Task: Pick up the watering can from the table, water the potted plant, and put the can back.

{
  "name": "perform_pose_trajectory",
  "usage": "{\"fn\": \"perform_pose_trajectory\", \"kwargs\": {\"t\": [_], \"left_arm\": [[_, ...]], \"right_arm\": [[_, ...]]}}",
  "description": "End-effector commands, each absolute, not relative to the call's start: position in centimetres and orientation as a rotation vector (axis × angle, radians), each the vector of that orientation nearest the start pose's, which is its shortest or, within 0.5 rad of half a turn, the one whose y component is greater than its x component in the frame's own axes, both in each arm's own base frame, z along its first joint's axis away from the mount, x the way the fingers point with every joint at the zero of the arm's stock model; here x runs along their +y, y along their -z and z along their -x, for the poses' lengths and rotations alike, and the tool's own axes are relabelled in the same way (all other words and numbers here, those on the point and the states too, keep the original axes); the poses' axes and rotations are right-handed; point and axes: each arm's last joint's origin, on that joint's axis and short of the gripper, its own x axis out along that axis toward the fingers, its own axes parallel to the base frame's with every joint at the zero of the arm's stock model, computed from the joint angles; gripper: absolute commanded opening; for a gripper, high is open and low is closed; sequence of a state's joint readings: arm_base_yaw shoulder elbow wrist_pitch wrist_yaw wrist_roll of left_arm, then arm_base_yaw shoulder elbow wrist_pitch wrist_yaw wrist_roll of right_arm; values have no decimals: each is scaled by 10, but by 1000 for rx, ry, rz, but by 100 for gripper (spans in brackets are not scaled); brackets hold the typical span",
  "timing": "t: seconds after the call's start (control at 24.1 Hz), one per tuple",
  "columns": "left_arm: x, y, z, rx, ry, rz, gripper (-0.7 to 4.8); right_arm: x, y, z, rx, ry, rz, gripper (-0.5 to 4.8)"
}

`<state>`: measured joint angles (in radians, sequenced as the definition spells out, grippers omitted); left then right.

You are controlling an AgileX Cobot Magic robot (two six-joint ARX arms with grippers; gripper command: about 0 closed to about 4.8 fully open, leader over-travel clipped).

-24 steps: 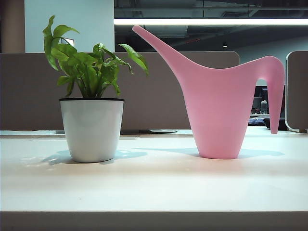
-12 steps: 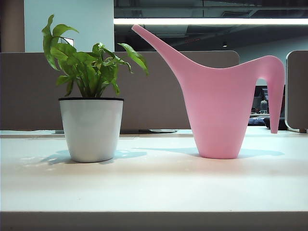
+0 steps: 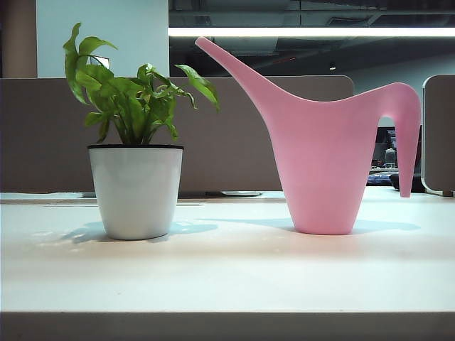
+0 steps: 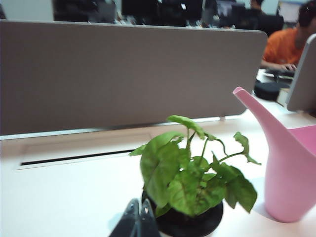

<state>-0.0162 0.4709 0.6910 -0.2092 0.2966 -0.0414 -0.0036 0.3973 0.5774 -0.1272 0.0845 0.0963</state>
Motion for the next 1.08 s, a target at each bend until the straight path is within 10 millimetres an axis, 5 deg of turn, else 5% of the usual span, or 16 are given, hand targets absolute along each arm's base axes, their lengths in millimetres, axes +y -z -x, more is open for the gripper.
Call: {"fn": "perform_pose_trajectory", "kwargs": {"t": [0.04, 0.29, 0.71, 1.0, 1.08], "left_arm": [[-15, -355, -116, 27, 410, 40, -7], [-27, -376, -121, 202, 521, 22, -7], [-45, -367, -114, 306, 517, -58, -7], [-47, -365, -115, 331, 533, -79, -7], [-47, -365, -115, 331, 546, -77, -7]], "right_arm": [[-1, -322, -120, 28, 41, -93, -6], [-1, -332, -159, 253, 51, -88, -6], [-1, -314, -194, 374, 101, 58, -3], [5, -311, -196, 401, -99, -19, 82], [5, -309, -197, 413, -94, -19, 209]]}}
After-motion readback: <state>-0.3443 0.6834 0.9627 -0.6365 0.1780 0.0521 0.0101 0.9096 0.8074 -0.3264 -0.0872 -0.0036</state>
